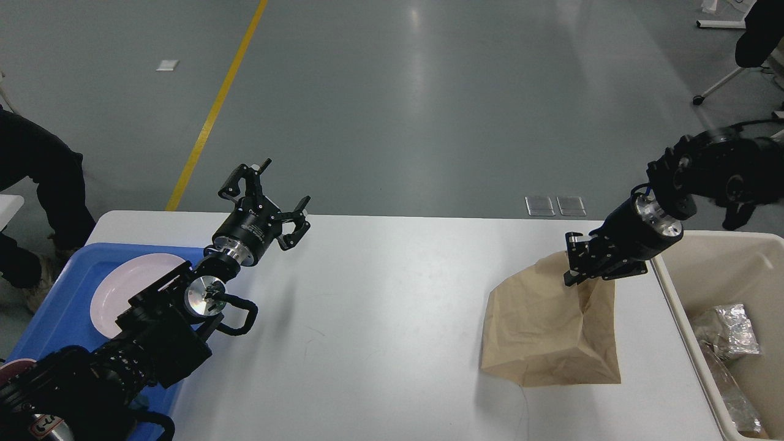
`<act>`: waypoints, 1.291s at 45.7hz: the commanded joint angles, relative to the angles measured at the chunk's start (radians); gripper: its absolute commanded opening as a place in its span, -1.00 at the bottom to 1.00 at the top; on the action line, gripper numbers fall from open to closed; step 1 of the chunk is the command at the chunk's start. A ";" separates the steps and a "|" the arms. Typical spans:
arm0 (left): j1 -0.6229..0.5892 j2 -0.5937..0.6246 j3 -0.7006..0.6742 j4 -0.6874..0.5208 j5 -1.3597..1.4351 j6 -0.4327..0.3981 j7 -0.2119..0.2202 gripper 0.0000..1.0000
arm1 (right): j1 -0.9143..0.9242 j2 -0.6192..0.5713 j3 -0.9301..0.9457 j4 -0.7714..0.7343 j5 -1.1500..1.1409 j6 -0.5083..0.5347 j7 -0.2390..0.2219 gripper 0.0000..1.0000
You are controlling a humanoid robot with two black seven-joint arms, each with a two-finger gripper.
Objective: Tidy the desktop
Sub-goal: 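Lift the paper bag over the bin and drop it in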
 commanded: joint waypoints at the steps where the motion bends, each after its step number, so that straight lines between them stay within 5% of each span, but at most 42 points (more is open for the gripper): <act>1: 0.000 0.000 0.000 0.000 0.000 0.000 0.000 0.94 | 0.090 -0.037 -0.044 -0.002 0.004 0.011 0.000 -1.00; 20: 0.000 0.000 0.000 0.000 0.000 0.000 0.000 0.94 | 0.374 -0.069 -0.212 -0.066 -0.008 0.017 -0.009 -1.00; 39: 0.000 0.000 0.000 0.000 0.000 0.000 0.000 0.94 | 0.293 -0.132 -0.311 -0.342 -0.084 -0.049 -0.011 -1.00; 59: 0.000 0.000 0.000 0.000 0.000 0.000 0.000 0.94 | 0.073 -0.348 -0.288 -0.374 -0.061 -0.345 -0.011 -1.00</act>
